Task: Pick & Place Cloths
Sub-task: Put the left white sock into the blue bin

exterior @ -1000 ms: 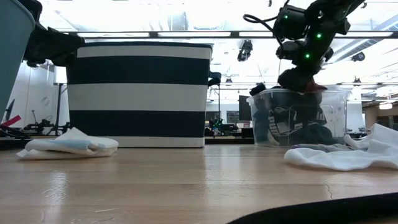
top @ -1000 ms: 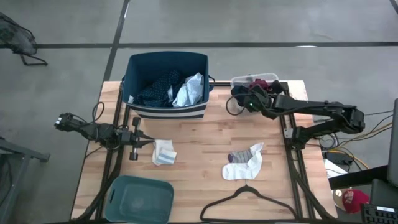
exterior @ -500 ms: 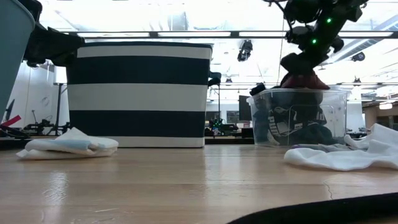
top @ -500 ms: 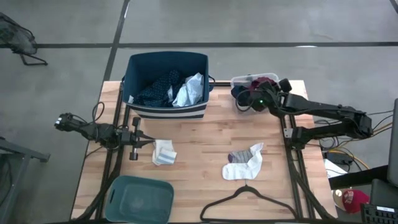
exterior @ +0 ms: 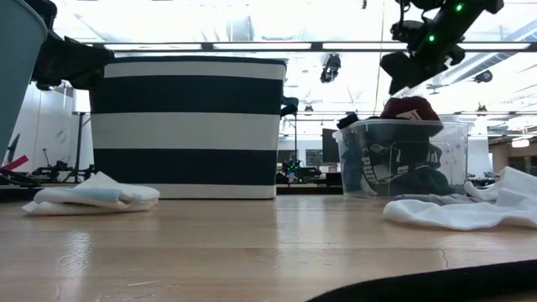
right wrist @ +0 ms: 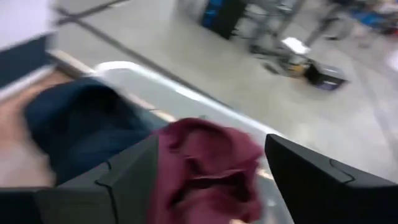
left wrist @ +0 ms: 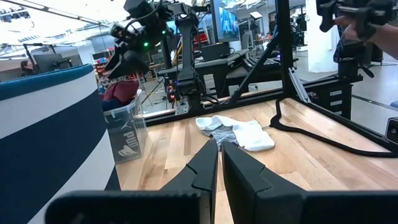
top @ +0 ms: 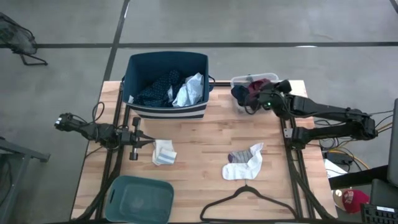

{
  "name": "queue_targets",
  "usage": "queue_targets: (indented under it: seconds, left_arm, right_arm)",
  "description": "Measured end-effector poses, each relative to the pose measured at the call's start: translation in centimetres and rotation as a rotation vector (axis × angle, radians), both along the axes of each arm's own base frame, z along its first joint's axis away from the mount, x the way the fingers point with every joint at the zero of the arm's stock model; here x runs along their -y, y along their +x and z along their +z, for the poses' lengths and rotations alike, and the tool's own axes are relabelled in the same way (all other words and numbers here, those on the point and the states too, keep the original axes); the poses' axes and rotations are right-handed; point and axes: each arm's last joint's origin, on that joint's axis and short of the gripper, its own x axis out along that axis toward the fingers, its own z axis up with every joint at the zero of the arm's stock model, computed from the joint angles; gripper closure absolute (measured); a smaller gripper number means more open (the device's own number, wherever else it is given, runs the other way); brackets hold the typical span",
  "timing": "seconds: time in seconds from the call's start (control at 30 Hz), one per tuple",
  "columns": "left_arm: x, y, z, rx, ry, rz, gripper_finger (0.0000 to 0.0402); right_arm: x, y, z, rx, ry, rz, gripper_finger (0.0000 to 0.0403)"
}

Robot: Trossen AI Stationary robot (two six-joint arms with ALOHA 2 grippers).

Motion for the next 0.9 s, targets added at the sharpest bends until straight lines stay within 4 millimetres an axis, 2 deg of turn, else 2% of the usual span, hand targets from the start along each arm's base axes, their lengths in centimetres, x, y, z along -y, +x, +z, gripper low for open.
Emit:
queue_targets:
  seconds: [0.2,0.43,0.63,0.9]
  left_arm:
    - [0.0,0.0,0.0,0.000,0.000,0.000,0.0371]
    - [0.0,0.0,0.0,0.000,0.000,0.000,0.0371]
    - [0.0,0.0,0.0,0.000,0.000,0.000,0.0371]
    - [0.0,0.0,0.0,0.000,0.000,0.000,0.0371]
  right_arm:
    - [-1.5,1.5,0.2,0.101,0.083,0.206,0.0083]
    - [-4.1,3.2,0.7,0.232,0.155,0.476,0.0075]
    - [-6.5,4.8,0.1,0.254,0.166,0.630,0.0094]
    - [-9.2,7.3,-2.6,0.162,0.205,0.725,0.0138]
